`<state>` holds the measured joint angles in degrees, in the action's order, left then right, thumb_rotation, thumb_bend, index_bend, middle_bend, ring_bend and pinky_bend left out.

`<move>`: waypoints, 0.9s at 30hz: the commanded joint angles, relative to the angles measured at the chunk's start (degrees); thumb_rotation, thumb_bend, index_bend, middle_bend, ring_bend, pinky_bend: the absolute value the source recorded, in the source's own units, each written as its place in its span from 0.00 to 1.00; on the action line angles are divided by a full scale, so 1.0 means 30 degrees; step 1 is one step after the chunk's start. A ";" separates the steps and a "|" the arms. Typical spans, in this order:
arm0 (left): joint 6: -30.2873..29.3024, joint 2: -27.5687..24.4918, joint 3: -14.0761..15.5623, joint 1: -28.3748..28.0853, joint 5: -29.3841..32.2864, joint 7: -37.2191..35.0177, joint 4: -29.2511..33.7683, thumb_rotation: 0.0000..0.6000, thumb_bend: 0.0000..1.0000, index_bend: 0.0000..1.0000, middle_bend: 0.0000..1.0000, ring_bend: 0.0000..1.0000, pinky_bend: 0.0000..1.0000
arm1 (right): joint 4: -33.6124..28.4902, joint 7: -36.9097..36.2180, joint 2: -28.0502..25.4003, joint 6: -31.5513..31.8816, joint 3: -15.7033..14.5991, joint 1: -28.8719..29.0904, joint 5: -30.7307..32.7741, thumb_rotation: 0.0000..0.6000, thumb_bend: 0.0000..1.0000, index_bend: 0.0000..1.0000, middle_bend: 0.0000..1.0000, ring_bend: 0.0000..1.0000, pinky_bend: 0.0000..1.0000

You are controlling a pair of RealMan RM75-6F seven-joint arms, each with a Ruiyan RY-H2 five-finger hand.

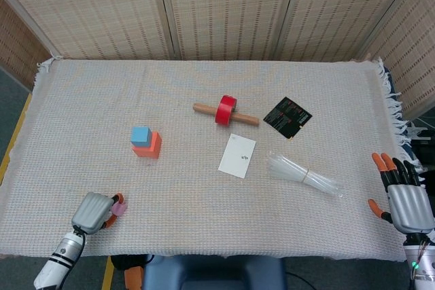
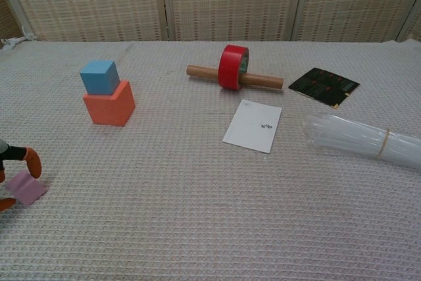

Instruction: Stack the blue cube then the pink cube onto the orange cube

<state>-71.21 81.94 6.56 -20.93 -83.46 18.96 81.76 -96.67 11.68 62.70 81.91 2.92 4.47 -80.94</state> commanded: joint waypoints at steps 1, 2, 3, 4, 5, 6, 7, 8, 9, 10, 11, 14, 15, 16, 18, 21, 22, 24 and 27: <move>-0.0376 0.0478 -0.0204 0.0126 -0.0508 -0.0225 -0.0700 1.00 0.30 0.50 1.00 0.97 1.00 | -0.0032 0.0030 0.0001 0.0000 0.0012 0.0006 -0.0007 1.00 0.16 0.00 0.00 0.00 0.00; -0.0510 0.0599 -0.0262 0.0160 -0.0684 -0.0442 -0.0895 1.00 0.30 0.52 1.00 0.97 1.00 | -0.0013 0.0007 0.0004 0.0003 0.0013 0.0000 -0.0012 1.00 0.16 0.00 0.00 0.00 0.00; -0.0611 0.0668 -0.0312 0.0180 -0.0812 -0.0606 -0.1006 1.00 0.30 0.53 1.00 0.97 1.00 | -0.0023 0.0005 0.0004 0.0016 0.0017 -0.0002 -0.0028 1.00 0.16 0.00 0.00 0.00 0.00; -0.0717 0.0710 -0.0361 0.0195 -0.0943 -0.0789 -0.1081 1.00 0.30 0.54 1.00 0.97 1.00 | -0.0035 0.0017 0.0005 0.0020 0.0025 -0.0002 -0.0024 1.00 0.16 0.00 0.00 0.00 0.00; -0.0813 0.0717 -0.0419 0.0208 -0.1049 -0.0993 -0.1101 1.00 0.30 0.55 1.00 0.98 1.00 | -0.0026 0.0015 0.0009 0.0012 0.0030 -0.0002 -0.0013 1.00 0.16 0.00 0.00 0.00 0.00; -0.0905 0.0650 -0.0517 0.0201 -0.1153 -0.1278 -0.1024 1.00 0.30 0.56 1.00 0.98 1.00 | -0.0026 0.0003 0.0009 0.0000 0.0035 0.0003 -0.0014 1.00 0.16 0.00 0.00 0.00 0.00; -0.0926 0.0521 -0.0586 0.0171 -0.1217 -0.1527 -0.0870 1.00 0.30 0.56 1.00 0.98 1.00 | -0.0018 0.0004 0.0008 -0.0010 0.0035 0.0004 -0.0010 1.00 0.16 0.00 0.00 0.00 0.00; -0.0913 0.0321 -0.0667 0.0134 -0.1239 -0.1827 -0.0607 1.00 0.30 0.57 1.00 0.98 1.00 | -0.0005 0.0002 0.0009 -0.0026 0.0034 0.0006 -0.0003 1.00 0.16 0.00 0.00 0.00 0.00; -0.0867 -0.0047 -0.0818 0.0073 -0.1184 -0.2199 -0.0102 1.00 0.30 0.57 1.00 0.99 1.00 | -0.0009 -0.0007 0.0002 -0.0045 0.0044 0.0013 0.0012 1.00 0.16 0.00 0.00 0.00 0.00; -0.0820 -0.0396 -0.0961 0.0020 -0.1090 -0.2381 0.0354 1.00 0.30 0.57 1.00 0.99 1.00 | -0.0011 -0.0010 -0.0005 -0.0058 0.0052 0.0015 0.0031 1.00 0.16 0.00 0.00 0.00 0.00; -0.0788 -0.0800 -0.1141 -0.0044 -0.0968 -0.2438 0.0860 1.00 0.30 0.57 1.00 0.99 1.00 | 0.0004 -0.0009 -0.0008 -0.0062 0.0062 0.0016 0.0048 1.00 0.16 0.00 0.00 0.00 0.00; -0.0540 -0.2314 -0.1967 -0.0373 -0.0234 -0.2004 0.2680 1.00 0.30 0.57 1.00 1.00 1.00 | 0.0021 -0.0050 -0.0016 -0.0059 0.0104 0.0017 0.0089 1.00 0.16 0.00 0.00 0.00 0.00; -0.0254 -0.2963 -0.2371 -0.0590 0.0242 -0.1744 0.3451 1.00 0.32 0.57 1.00 1.00 1.00 | 0.0036 -0.0066 -0.0004 -0.0053 0.0119 0.0020 0.0091 1.00 0.16 0.00 0.00 0.00 0.00; 0.0154 -0.3518 -0.2633 -0.0832 0.0622 -0.1509 0.4002 1.00 0.34 0.57 1.00 1.00 1.00 | 0.0052 -0.0077 0.0012 -0.0040 0.0130 0.0022 0.0086 1.00 0.16 0.00 0.00 0.00 0.00; 0.1513 -0.4950 -0.3226 -0.1548 0.1815 -0.0856 0.5323 1.00 0.39 0.56 1.00 1.00 1.00 | 0.0071 -0.0086 0.0068 0.0023 0.0160 0.0020 0.0051 1.00 0.16 0.00 0.00 0.00 0.00; 0.2835 -0.6086 -0.4347 -0.2546 0.3628 -0.0251 0.6607 1.00 0.40 0.54 1.00 1.00 1.00 | 0.0099 -0.0010 0.0145 0.0068 0.0197 0.0017 0.0079 1.00 0.16 0.00 0.00 0.00 0.00; 0.3150 -0.6225 -0.4656 -0.2827 0.4155 -0.0129 0.6812 1.00 0.40 0.54 1.00 1.00 1.00 | 0.0113 0.0033 0.0172 0.0057 0.0210 0.0025 0.0107 1.00 0.16 0.00 0.00 0.00 0.00; 0.4265 -0.6530 -0.5216 -0.3571 0.5596 0.0115 0.7245 1.00 0.40 0.53 1.00 1.00 1.00 | 0.0149 0.0131 0.0241 -0.0065 0.0235 0.0083 0.0207 1.00 0.16 0.00 0.00 0.00 0.00; 0.6363 -0.7095 -0.5862 -0.4875 0.8084 0.0319 0.7721 1.00 0.41 0.53 1.00 1.00 1.00 | 0.0207 0.0250 0.0310 -0.0267 0.0231 0.0173 0.0293 1.00 0.16 0.00 0.00 0.00 0.00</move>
<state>-57.75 63.20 -8.08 -31.38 -65.46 18.41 102.42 -96.12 12.33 63.56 81.24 3.62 4.90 -80.13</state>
